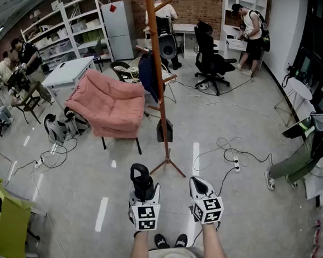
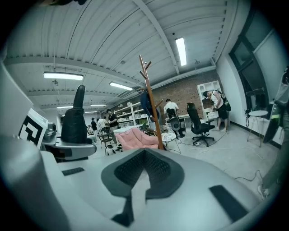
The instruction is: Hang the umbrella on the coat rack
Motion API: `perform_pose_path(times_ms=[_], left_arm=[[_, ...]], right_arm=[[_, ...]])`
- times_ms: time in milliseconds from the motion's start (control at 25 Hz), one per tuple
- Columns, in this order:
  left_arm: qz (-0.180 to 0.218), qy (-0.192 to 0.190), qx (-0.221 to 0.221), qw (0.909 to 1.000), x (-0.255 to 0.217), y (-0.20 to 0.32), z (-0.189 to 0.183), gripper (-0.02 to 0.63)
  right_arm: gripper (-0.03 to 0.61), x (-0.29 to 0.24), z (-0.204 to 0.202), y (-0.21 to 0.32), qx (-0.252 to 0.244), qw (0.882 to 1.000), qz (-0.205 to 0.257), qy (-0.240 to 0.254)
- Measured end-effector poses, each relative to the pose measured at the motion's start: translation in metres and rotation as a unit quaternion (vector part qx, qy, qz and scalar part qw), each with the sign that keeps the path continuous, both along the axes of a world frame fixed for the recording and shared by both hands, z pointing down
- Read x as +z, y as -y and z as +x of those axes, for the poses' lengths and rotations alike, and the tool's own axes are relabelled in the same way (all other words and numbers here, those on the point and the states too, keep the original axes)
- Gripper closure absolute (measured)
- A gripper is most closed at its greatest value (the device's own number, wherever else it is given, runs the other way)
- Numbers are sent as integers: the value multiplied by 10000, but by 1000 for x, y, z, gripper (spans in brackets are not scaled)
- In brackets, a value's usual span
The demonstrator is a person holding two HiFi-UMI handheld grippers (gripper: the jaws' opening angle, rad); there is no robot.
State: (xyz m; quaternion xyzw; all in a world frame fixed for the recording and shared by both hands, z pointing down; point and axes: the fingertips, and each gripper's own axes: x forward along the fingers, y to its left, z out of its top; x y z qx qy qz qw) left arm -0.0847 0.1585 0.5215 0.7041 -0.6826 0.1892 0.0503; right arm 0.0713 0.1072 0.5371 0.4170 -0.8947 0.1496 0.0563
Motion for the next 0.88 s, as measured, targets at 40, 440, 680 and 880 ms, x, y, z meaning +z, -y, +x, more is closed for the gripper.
perform_pose_path(times_ms=[40,440,680,880], left_arm=[[23,-64,4,10000,-1,-1,0,357],[288,-255,-129,9992,-18,-12,5,356],[386,-298,-73,9988,-28,-23,8,356],[408,-366,-146,9984,-21,-9,-1,356]], right_arm=[[575,-1,0,0,3,10000,3,13],[575,-4,14,-6,-112,9997,-51,207],[575,4,24,-14,-58,9993,-203,323],[575,13,21,-5,-41,9993,-272,243]])
